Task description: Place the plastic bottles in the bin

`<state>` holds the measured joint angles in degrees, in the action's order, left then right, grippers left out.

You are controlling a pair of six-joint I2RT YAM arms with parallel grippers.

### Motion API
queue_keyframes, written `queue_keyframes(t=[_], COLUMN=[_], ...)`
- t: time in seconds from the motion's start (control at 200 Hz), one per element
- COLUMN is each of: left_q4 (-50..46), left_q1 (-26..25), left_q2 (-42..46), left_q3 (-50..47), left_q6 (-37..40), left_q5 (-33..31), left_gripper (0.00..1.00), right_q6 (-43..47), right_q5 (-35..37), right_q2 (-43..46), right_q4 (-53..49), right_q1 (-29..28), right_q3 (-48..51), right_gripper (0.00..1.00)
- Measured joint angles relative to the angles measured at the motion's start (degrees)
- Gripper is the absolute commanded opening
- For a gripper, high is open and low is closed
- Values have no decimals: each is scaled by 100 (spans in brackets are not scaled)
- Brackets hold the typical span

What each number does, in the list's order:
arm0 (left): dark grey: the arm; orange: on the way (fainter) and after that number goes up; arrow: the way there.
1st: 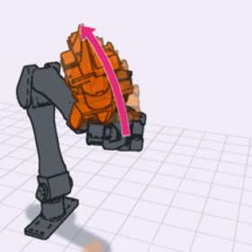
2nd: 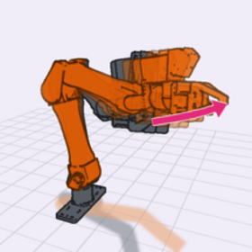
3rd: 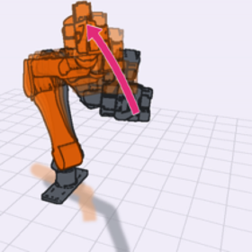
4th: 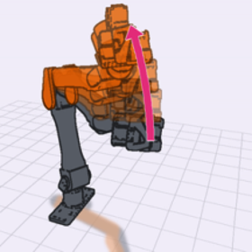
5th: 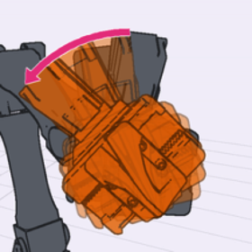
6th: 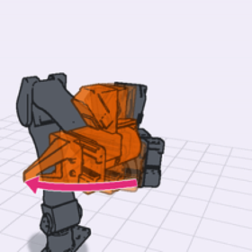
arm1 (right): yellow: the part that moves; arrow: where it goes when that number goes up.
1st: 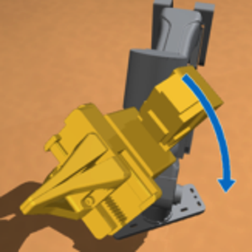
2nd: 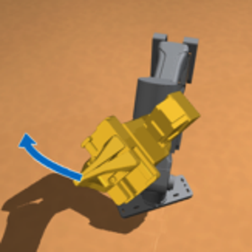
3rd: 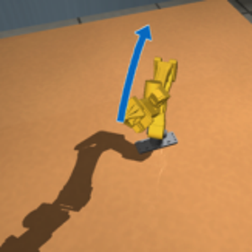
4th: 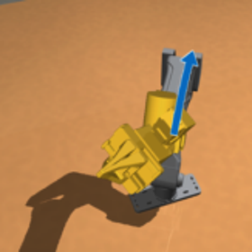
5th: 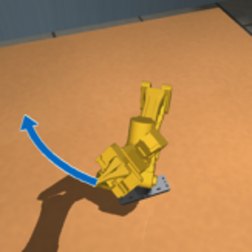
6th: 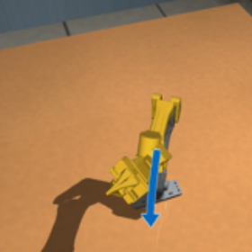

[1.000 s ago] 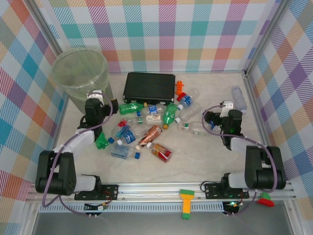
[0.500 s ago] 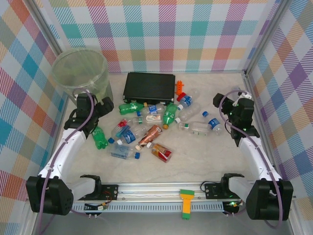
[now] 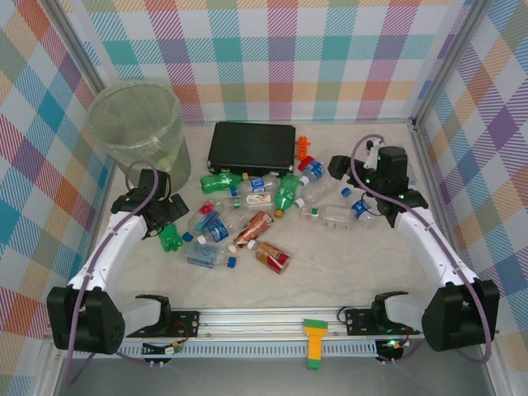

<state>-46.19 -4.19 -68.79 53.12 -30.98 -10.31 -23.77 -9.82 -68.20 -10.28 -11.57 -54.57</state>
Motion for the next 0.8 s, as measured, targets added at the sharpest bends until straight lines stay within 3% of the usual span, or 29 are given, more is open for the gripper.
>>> queue_keyframes(t=[0.37,0.8], left_q4=[48,483], left_q1=[935,1268], left_q2=[-1128,-1801], left_q3=[-39,-125], left_q6=[409,916], left_q5=[778,1353], left_gripper=[96,70], right_q6=[376,702], right_q5=[-527,-568], right_q2=[-87,-452], right_q4=[-396,-778], right_q1=[-973,-1517], right_q3=[-562,-994], right_gripper=[99,99])
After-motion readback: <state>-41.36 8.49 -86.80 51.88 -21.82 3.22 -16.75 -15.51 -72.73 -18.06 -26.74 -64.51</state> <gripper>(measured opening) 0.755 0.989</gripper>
